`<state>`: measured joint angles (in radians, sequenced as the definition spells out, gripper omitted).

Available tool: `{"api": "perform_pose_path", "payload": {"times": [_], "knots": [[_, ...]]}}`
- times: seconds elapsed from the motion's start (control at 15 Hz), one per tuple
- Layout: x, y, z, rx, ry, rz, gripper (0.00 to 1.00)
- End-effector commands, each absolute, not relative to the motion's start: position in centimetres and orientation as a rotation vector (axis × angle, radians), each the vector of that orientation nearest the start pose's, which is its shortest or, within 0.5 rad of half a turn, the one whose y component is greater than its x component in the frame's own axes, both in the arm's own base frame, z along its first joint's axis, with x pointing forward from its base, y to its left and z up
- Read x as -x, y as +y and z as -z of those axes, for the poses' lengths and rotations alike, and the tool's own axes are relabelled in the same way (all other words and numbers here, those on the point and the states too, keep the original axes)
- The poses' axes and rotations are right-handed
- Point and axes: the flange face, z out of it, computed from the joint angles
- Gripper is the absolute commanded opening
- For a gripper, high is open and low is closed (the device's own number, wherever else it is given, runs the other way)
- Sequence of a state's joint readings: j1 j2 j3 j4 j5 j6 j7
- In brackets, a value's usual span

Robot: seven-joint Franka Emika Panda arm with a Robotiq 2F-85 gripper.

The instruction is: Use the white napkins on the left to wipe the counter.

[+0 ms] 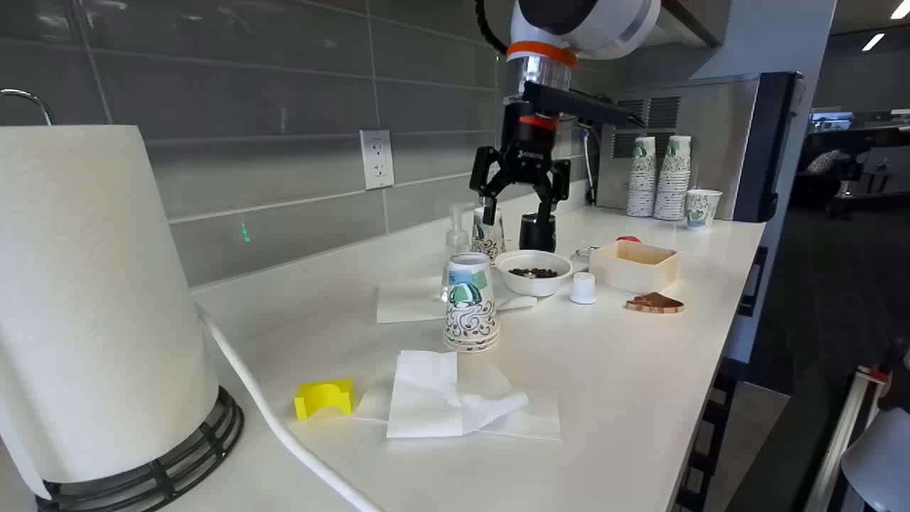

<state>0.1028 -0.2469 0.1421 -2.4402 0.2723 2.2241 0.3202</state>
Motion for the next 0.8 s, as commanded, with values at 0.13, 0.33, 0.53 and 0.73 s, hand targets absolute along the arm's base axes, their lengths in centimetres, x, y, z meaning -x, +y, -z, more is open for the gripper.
{"api": "perform_pose_path", "payload": {"times": [0.13, 0.33, 0.53, 0.73], "knots": [[-44.0, 11.9, -39.9, 2.934, 0.356, -0.030, 1.00], [-44.0, 13.2, -39.4, 2.905, 0.333, -0.037, 1.00], [-42.6, 16.6, -39.6, 2.882, 0.291, -0.068, 1.00], [-40.8, 20.9, -39.5, 2.866, 0.263, -0.099, 1.00]]}}
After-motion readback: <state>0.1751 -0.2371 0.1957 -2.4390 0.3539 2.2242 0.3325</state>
